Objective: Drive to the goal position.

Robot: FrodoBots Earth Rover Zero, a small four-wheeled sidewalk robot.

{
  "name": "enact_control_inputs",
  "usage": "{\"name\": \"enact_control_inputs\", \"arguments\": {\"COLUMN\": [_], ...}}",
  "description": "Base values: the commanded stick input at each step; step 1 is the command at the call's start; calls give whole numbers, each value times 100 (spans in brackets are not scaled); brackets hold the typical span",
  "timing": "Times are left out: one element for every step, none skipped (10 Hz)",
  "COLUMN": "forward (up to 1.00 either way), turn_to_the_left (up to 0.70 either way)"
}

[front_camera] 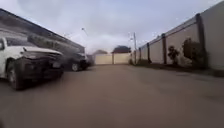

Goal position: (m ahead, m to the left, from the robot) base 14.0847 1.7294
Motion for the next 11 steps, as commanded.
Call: {"name": "enact_control_inputs", "arguments": {"forward": [50, 50, 50, 50, 50, 50, 50, 50, 50, 50, 50], "turn_to_the_left": [0, 0, 0, 0, 0, 0, 0, 0, 0, 0, 0]}}
